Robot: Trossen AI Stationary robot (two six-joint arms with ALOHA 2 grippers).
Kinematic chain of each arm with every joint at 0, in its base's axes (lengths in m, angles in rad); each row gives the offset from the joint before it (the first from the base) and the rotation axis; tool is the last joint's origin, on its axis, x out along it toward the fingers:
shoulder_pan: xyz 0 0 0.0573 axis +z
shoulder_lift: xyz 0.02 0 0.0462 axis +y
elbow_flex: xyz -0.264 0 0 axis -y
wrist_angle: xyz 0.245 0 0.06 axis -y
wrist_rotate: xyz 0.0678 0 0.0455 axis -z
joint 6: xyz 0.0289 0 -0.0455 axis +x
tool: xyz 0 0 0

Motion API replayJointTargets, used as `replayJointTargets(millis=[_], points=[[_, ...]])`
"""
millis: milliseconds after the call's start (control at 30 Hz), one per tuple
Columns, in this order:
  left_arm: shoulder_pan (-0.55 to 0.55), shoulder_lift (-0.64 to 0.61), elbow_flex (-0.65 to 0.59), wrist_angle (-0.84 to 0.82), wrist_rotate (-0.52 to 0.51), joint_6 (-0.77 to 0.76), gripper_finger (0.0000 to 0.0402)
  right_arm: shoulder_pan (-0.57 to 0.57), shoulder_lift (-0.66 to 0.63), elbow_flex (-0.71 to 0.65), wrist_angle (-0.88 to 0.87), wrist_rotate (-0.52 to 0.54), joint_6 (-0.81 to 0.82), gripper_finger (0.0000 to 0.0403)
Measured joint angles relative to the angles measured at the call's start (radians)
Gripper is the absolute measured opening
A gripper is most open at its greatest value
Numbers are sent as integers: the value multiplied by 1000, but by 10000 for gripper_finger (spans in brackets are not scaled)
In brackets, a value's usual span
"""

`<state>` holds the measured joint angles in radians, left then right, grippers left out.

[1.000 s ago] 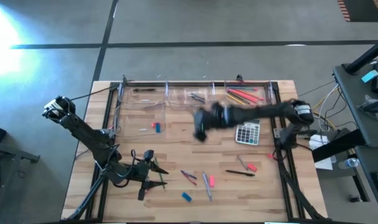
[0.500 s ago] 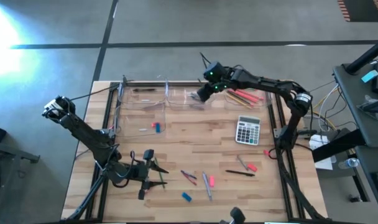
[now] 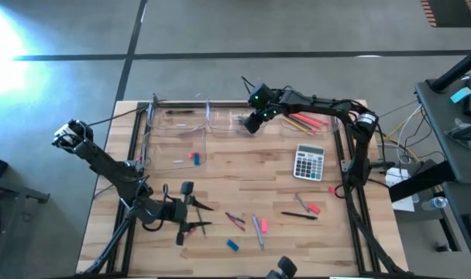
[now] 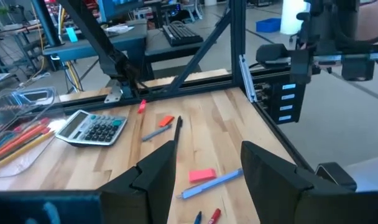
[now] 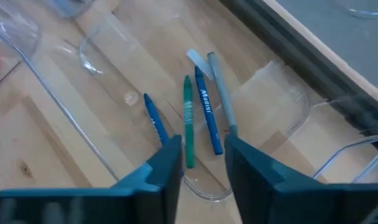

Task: Sort crayons/erasers/pens/pencils in bins
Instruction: Put the blue crayon into the top center transparent bin

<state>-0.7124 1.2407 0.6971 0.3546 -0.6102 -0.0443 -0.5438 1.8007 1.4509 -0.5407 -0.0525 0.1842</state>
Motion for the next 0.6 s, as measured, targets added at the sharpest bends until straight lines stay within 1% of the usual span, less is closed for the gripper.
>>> replayJointTargets(millis=[167,233,333,400,500,533,600], points=[[0,0,0,-6,0,-2,167,3,-15,15,-41,-15,40,166],[0,0,0,-6,0,-2,167,11,-46,33,-78,-55,40,179],[0,0,0,-6,0,-3,167,50,-118,43,-119,-101,40,185],[0,0,0,-6,0,-5,167,104,-177,36,-141,-101,36,186],[0,0,0,-6,0,-26,167,221,-283,8,-141,-92,35,187],[0,0,-1,-6,0,-33,167,275,-322,-4,-136,-71,42,187],[0,0,-3,-6,0,-55,167,395,-391,-28,-117,18,47,187]])
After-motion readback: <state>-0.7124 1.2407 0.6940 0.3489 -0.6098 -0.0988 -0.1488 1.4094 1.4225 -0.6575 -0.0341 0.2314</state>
